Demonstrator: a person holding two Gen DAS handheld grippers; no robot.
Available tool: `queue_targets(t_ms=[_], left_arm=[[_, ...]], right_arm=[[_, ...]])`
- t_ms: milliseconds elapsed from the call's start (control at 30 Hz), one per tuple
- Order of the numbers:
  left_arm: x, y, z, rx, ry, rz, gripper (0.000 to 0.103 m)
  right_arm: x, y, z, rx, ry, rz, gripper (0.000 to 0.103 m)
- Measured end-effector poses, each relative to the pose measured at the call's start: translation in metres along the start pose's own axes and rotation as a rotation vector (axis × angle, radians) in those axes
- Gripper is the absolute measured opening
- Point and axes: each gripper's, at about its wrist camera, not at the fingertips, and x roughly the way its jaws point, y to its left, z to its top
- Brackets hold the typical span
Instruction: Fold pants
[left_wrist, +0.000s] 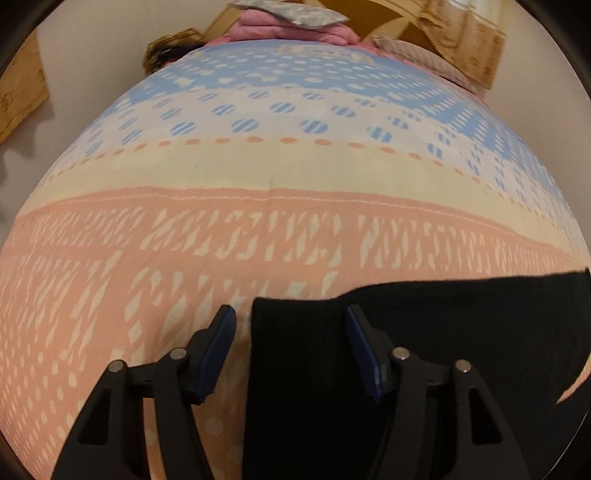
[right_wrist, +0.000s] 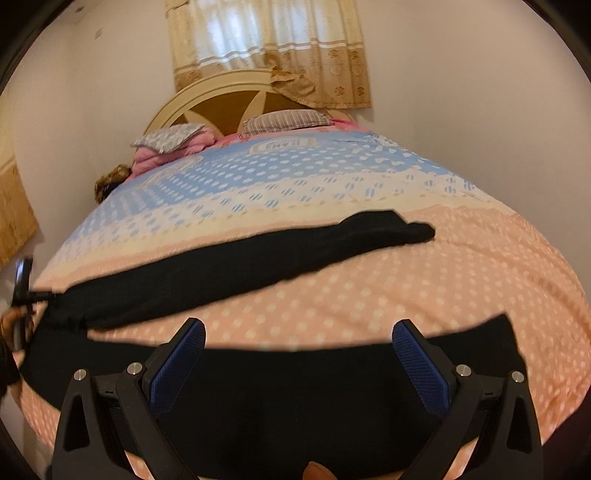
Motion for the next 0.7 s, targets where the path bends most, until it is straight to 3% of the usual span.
queue_targets(t_ms=[67, 133, 167, 367, 467, 700], left_arm=[[0.001, 0.007, 0.008, -0.015, -0.007, -0.051, 0.036], [-0.001, 0.008, 0.010, -0.009, -0.014, -0.106, 0.019], [-0.002, 0.007, 0.008, -0.009, -0.019, -0.120, 0.017], [0.003, 0.008, 0.008, -0.014, -0.052, -0.177, 0.015], [0.004, 0.015, 0.003, -0.056, -0.058, -0.223, 0.015], [0.006, 0.015, 0.002, -0.063, -0.076, -0.228, 0.015]], right_arm=[[0.007, -0.015, 0.017, 0.011, -0.002, -0.030, 0.095], [0.019, -0.036, 0.035, 0.035, 0.035, -0.037, 0.072], [0.027, -0.048, 0.045, 0.055, 0.064, -0.036, 0.072], [0.081, -0.116, 0.100, 0.198, 0.160, -0.081, 0.071], [0.112, -0.133, 0.120, 0.202, 0.190, -0.115, 0.070], [0.199, -0.149, 0.147, 0.173, 0.282, -0.090, 0.067]])
